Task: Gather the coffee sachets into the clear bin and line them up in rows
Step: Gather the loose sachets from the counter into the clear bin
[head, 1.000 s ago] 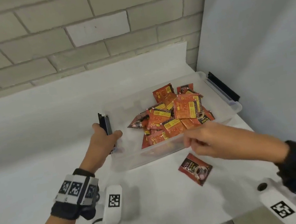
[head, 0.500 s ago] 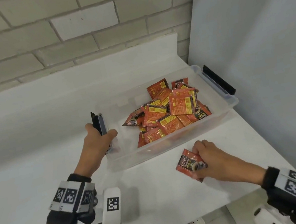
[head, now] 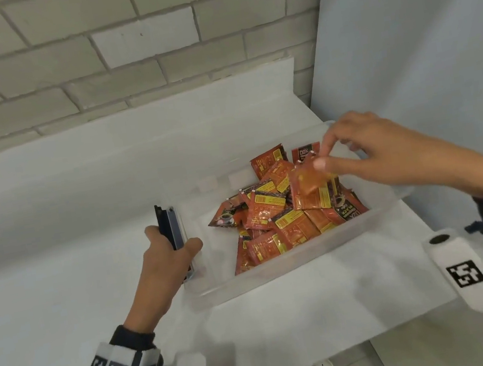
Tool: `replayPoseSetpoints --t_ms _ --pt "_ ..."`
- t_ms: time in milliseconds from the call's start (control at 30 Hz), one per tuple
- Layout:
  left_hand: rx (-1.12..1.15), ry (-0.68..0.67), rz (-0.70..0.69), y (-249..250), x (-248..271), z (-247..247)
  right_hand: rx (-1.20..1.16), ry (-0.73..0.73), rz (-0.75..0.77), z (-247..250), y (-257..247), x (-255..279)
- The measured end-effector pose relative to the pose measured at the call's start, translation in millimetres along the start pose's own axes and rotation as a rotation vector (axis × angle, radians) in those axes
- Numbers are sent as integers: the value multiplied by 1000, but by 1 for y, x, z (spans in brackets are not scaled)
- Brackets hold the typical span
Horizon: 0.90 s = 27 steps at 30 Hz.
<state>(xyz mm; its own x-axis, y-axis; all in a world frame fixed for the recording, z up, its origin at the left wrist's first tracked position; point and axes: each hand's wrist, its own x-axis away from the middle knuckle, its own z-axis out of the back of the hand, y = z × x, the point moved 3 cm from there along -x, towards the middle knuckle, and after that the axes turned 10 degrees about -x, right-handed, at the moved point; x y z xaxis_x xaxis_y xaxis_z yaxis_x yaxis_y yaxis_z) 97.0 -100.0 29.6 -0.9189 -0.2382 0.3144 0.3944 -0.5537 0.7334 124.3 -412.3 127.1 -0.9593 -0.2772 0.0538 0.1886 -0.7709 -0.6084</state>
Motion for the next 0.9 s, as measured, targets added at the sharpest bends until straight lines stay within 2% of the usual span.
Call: replayPoseSetpoints --t_ms 67,100,200,267,333,467,600,667,800,900 --pt "-23 0 4 -2 6 -1 -55 35 -126 -9 18 -17" --pt "-31 1 2 -2 9 -2 -64 6 -218 -15 28 -25" --pt "-40 -2 -7 -4 16 -2 -215 -265 -500 -38 44 -33" --pt "-30 -11 -4 -4 19 -3 -398 -405 -619 -53 40 -29" --pt "-33 -16 -3 -5 22 -4 -504 -483 -645 -70 34 -24" --pt "-59 2 -28 -5 25 -6 -500 -486 -558 -100 22 -27" --pt "-83 -4 -57 -4 27 -7 -565 -623 -516 -111 -2 -20" --pt "-93 1 -62 -6 28 -6 -566 -589 -531 -97 2 -19" --pt "-109 -2 -62 -6 29 -8 -617 -260 -651 -62 31 -34" --pt "-119 -30 -67 -5 30 -10 -718 -82 -661 -66 43 -51"
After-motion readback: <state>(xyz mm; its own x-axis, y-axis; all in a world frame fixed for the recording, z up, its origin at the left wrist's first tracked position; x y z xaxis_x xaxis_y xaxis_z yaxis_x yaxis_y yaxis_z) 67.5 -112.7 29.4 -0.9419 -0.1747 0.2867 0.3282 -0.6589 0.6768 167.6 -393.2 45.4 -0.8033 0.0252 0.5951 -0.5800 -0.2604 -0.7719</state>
